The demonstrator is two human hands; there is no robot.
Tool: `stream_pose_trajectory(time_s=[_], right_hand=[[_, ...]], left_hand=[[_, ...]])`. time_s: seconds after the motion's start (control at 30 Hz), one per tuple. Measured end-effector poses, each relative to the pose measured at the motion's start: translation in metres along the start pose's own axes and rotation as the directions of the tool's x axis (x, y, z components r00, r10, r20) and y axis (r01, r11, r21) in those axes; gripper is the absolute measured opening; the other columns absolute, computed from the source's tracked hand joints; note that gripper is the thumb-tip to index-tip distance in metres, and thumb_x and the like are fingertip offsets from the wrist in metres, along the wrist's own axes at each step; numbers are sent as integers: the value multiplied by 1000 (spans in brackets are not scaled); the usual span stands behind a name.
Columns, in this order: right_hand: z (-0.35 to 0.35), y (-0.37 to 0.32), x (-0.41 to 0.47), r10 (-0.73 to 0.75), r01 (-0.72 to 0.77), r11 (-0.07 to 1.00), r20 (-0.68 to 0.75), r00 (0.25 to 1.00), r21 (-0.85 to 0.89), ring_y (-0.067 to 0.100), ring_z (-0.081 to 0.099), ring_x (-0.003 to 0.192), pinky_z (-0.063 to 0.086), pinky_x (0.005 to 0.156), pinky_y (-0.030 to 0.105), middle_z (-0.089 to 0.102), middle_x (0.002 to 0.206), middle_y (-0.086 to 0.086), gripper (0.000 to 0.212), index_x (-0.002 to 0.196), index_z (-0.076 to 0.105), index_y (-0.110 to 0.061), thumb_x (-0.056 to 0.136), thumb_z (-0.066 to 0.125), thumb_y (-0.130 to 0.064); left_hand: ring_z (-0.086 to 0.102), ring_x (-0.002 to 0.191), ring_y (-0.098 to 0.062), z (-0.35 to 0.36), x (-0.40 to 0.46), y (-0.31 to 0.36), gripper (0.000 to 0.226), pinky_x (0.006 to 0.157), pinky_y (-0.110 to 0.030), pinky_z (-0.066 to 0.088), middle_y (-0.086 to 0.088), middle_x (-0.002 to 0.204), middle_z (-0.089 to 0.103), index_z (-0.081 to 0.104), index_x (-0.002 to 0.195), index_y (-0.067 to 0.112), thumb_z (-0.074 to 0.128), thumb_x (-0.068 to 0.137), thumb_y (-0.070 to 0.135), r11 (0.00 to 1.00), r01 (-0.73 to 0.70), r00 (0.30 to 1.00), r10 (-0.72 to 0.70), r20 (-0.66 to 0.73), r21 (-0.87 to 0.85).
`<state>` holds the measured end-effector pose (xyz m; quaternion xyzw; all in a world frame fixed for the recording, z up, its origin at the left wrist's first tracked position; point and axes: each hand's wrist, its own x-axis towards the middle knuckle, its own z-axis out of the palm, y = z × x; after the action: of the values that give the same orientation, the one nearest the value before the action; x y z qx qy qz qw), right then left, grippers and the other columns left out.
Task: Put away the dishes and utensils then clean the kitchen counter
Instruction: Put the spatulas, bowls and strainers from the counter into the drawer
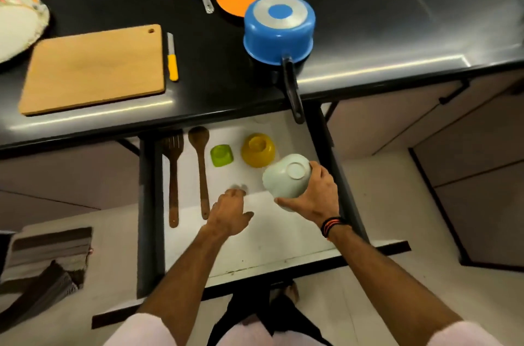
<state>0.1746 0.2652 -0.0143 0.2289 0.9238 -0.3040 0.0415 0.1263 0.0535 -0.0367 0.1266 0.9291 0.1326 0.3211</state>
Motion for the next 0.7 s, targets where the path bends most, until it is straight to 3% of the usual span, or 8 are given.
stream_pose_trajectory(time_s=[0.23,0.47,0.7], right_hand=[[28,31,35,123,-123,992,-3,992,-25,30,46,129,43,107,48,47,139,10,120,141,36,-15,45,85,-68],[49,37,50,213,-213,977,-59,975,13,31,45,125,50,99,49,43,136,13,119,139,34,-8,49,88,-64],[66,31,47,244,-247,948,-39,969,-200,33,43,125,51,94,42,37,140,17,124,141,30,-3,52,80,-74]], left_hand=[[27,144,-30,35,18,2,63,115,-39,28,-10,162,12,34,148,17,59,94,39,997,-31,997,26,68,71],[35,139,-29,36,27,-4,62,111,-38,32,-11,159,13,35,146,15,59,94,38,998,7,997,-12,72,67],[40,137,-28,32,33,-6,60,112,-37,34,-10,159,16,38,145,13,59,94,37,998,19,998,-23,59,59]])
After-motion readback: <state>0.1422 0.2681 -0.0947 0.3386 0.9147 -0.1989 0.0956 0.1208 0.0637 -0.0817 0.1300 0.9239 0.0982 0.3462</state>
